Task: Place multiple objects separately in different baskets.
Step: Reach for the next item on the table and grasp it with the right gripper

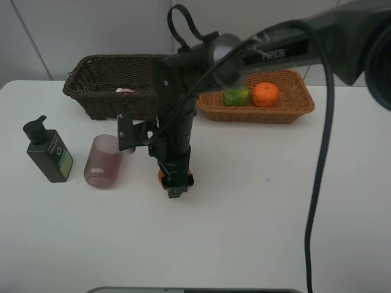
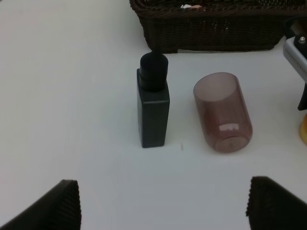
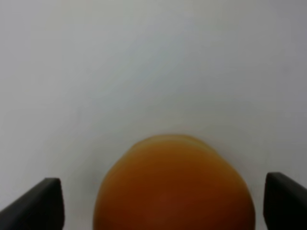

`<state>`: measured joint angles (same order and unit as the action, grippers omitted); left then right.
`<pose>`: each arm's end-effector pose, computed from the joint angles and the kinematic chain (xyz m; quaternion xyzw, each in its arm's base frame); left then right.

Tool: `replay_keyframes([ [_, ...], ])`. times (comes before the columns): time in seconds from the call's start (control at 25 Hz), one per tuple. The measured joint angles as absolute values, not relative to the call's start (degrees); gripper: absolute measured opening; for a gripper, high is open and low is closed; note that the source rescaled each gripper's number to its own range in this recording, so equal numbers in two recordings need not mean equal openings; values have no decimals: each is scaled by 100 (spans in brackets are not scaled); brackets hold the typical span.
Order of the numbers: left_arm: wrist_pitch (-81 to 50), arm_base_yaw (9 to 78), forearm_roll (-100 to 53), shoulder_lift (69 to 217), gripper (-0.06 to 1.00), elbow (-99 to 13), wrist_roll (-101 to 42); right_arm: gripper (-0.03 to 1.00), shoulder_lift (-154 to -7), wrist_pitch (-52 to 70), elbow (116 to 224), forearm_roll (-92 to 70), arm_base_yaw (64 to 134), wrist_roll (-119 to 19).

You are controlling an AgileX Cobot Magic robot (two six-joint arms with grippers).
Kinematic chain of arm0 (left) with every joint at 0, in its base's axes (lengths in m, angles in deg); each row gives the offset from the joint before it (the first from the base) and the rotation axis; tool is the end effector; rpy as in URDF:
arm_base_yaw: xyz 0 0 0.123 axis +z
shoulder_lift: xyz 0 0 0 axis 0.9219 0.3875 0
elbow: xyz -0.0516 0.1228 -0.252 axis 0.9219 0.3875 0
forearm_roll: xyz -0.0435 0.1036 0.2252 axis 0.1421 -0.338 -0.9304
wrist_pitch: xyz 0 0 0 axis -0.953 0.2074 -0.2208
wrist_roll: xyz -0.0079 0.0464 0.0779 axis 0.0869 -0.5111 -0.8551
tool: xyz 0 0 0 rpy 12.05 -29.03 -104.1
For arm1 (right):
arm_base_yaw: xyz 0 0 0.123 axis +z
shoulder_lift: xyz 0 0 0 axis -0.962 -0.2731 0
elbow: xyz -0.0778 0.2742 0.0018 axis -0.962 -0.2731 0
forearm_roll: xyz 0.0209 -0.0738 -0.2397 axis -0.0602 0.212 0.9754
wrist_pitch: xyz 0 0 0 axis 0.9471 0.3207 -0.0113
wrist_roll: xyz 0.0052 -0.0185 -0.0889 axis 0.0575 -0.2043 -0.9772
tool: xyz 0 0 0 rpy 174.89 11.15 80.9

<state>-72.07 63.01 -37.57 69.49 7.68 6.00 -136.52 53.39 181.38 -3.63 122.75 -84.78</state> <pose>-0.0066 0.0013 0.2784 0.0204 0.8498 -0.0211 0.5262 0.2886 0.3286 0.1113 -0.7961 0.6042 0.0025 0.0328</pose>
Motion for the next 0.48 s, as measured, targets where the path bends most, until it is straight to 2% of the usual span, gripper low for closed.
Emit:
replay_keyframes([
  [0.24, -7207, 6301, -3757, 6949, 81, 768, 600, 85, -13831, 5219, 18104, -293, 12275, -8478],
  [0.32, -7207, 6301, -3757, 6949, 81, 768, 600, 73, -13830, 5196, 18097, -293, 12275, -8478],
  [0.4, -7207, 6301, -3757, 6949, 81, 768, 600, 49, -13830, 5176, 18097, -251, 12275, -8478],
  [0.48, -7207, 6301, -3757, 6949, 81, 768, 600, 48, -13830, 5193, 18097, -246, 12275, -8478],
])
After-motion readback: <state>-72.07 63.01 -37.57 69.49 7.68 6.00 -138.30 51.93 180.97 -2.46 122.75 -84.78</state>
